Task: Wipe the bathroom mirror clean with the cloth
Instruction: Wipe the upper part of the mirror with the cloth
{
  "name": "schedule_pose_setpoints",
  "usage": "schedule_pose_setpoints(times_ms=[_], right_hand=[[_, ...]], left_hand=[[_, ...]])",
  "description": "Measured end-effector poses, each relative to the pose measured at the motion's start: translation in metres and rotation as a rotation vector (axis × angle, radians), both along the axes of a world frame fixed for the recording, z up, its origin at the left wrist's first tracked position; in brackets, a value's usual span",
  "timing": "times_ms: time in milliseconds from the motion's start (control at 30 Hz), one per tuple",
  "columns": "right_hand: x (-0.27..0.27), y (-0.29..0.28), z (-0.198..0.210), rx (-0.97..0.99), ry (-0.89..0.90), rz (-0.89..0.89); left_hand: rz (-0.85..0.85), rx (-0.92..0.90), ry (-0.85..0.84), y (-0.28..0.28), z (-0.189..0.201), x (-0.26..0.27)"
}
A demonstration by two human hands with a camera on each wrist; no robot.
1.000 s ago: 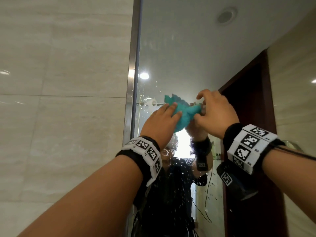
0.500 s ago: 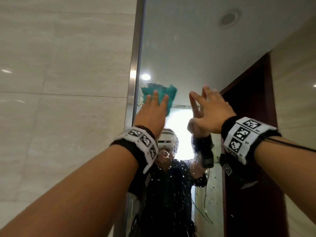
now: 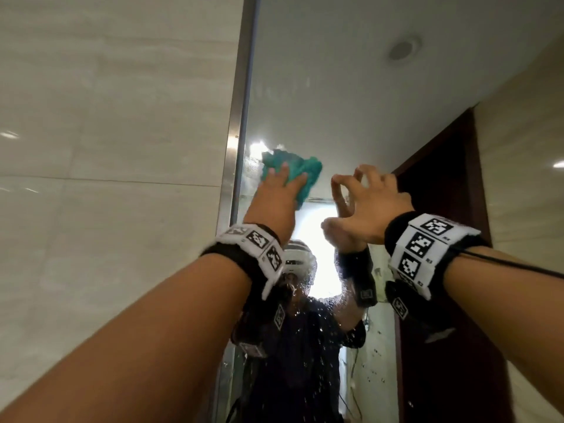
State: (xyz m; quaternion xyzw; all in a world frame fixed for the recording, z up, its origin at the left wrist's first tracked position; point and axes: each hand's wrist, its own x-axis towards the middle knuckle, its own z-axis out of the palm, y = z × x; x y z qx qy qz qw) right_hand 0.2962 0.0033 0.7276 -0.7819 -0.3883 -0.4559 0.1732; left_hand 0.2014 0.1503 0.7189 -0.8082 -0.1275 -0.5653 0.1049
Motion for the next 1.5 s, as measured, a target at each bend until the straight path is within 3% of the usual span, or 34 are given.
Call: schedule_pose_setpoints(times_ms=[100,233,367,500,600,733,833,933,1067,1133,1300,1367,1433,1500], right_hand=[[0.000,0.005,0.009,0.023,0.109,-0.010],[0.008,0.009,0.005,0.009,0.180,0.015],[0.011,0.009,0.005,-0.004,0.182,0.019],[0.011,0.009,0.004,0.002,0.179,0.026],[0.010,0.009,0.004,0.004,0.181,0.045],[0.007,0.006,0.002,-0.004,0.195,0.029],[0.002,0.004,-0.009,0.010,0.077,0.031],[-0.008,0.011,-0.028,-0.029,0.021,0.088],[-0.018,0.025,-0.031,-0.078,0.216,0.074],[-0.022,0.026,-0.029,-0.080,0.242,0.070],[-0.023,0.021,-0.030,-0.090,0.252,0.075],[-0.023,0.022,-0.030,-0.081,0.254,0.076],[-0.024,0.023,-0.031,-0.073,0.252,0.072],[-0.024,0.024,-0.031,-0.067,0.254,0.069]], left_hand=[[-0.007,0.121,0.104,-0.003,-0.014,0.012],[0.062,-0.009,0.026,0.001,0.038,0.003],[0.076,-0.005,-0.038,-0.008,0.069,0.011],[-0.033,0.132,-0.056,-0.009,0.018,0.032],[0.006,0.229,0.045,-0.006,-0.020,0.033],[0.076,0.069,0.027,0.002,0.015,0.012],[0.118,-0.106,-0.046,0.005,0.027,-0.003],[0.100,-0.056,-0.050,-0.001,-0.011,0.004],[0.134,0.088,0.129,0.000,-0.059,0.007],[0.147,0.110,0.158,0.006,-0.050,-0.004],[0.142,-0.109,0.085,0.019,0.013,-0.034],[0.104,-0.110,0.038,0.017,-0.004,-0.030],[0.043,-0.099,0.001,0.010,-0.050,-0.021],[0.089,-0.013,0.108,0.001,-0.095,-0.017]])
